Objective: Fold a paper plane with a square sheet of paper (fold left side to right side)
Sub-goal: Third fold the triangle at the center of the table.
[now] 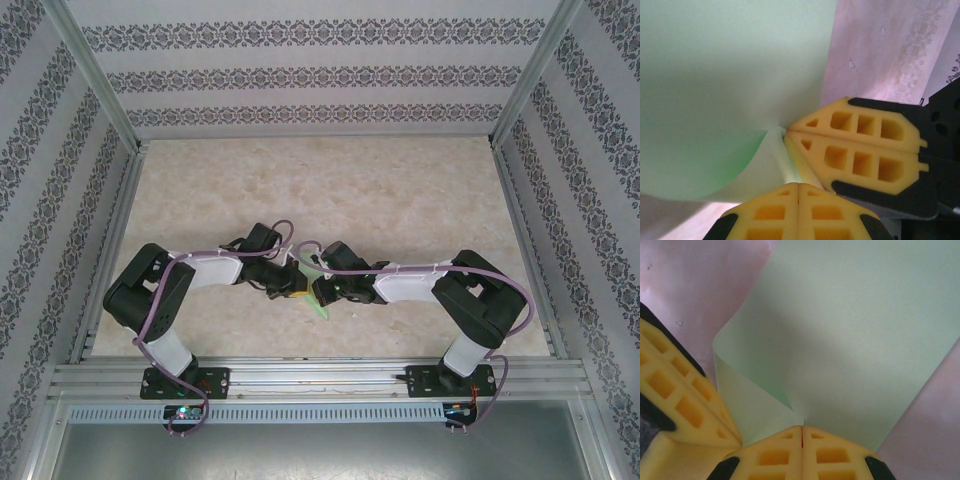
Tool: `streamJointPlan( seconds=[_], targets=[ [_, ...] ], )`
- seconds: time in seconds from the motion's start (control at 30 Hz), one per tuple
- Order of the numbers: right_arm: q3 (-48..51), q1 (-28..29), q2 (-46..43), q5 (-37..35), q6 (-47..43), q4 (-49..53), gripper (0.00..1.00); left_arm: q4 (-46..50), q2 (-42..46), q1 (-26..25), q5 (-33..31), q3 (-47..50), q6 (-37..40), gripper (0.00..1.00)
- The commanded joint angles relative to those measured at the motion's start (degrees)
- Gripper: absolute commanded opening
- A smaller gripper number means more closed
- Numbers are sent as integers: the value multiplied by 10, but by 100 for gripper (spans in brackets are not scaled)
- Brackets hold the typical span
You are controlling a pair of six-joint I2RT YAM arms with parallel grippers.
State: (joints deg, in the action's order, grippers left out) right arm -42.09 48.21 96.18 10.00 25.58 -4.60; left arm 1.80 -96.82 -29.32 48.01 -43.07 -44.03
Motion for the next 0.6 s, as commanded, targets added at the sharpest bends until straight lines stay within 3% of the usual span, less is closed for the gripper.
streamJointPlan(
  seconds=[0.0,0.57],
  targets=[
    [13,-2,24,6,4,36,0,-28,-8,-9,6,-15,-9,3],
    [13,-2,28,4,3,40,0,7,-34,-10,-25,-3,18,3]
  ],
)
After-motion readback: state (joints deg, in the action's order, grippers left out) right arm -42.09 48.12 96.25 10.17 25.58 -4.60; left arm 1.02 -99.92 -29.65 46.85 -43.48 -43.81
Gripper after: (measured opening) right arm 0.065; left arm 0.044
